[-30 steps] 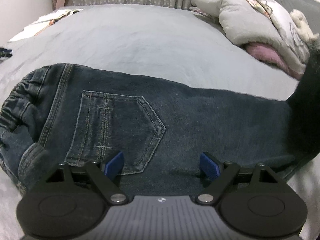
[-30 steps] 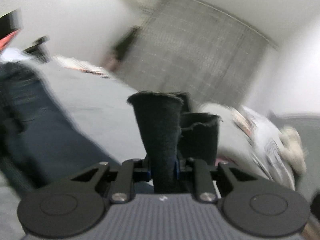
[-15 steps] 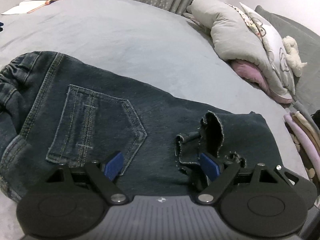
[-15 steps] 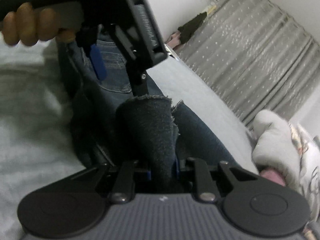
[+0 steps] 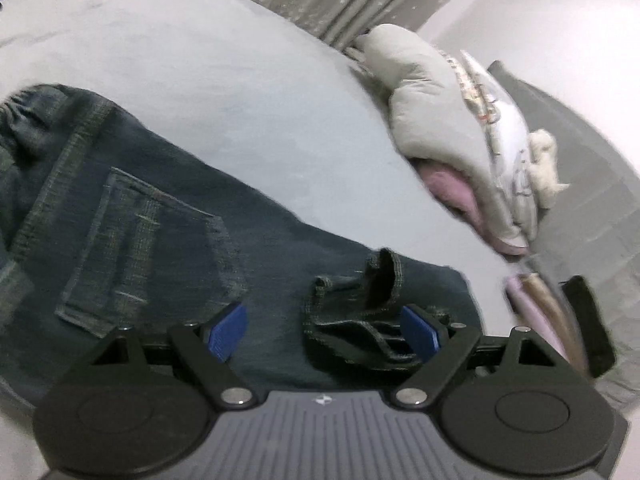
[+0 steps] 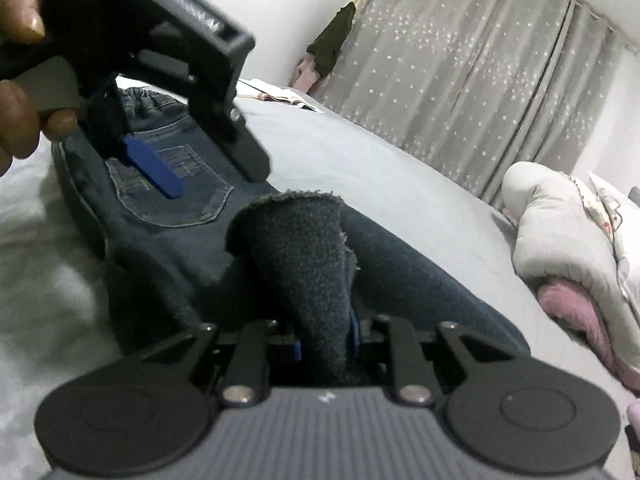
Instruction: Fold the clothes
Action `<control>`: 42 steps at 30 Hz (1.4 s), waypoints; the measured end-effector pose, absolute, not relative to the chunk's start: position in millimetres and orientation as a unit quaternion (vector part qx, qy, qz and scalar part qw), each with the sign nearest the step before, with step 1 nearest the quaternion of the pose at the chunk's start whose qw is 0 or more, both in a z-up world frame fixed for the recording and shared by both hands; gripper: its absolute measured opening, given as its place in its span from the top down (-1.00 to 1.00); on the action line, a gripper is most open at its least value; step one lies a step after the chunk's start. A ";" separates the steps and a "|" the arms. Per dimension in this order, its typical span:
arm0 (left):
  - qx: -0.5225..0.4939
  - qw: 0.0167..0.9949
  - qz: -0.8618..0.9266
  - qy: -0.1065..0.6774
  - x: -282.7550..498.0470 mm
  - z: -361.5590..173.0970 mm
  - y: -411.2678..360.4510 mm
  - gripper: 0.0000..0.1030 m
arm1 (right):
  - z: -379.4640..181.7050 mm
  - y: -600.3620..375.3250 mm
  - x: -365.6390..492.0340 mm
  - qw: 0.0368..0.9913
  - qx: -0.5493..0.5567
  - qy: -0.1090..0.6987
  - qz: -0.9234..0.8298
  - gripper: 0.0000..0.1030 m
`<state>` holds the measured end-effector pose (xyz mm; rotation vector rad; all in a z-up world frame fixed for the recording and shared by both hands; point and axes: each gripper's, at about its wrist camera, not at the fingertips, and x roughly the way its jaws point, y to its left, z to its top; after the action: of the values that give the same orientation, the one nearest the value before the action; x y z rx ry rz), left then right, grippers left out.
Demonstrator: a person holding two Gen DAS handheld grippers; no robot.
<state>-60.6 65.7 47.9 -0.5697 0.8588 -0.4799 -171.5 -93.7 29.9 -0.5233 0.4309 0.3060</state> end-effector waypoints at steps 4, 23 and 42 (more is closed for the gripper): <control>-0.269 0.837 -0.229 0.417 -53.2 43.1 52.2 -0.62 | 29.3 -89.8 -182.8 0.914 -0.292 0.217 0.180 0.19; -0.255 0.842 -0.225 0.419 -2.6 40.9 4.9 0.34 | 47.5 -129.2 -193.6 0.910 -0.239 0.267 0.210 0.53; -0.369 0.840 -0.244 0.315 16.2 74.6 48.6 0.05 | 115.4 -211.9 -173.4 0.958 0.036 0.218 0.183 0.71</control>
<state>16.2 48.6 74.6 -0.7792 0.6668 -0.5161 -173.4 -211.9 115.4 0.0732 0.4431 0.3718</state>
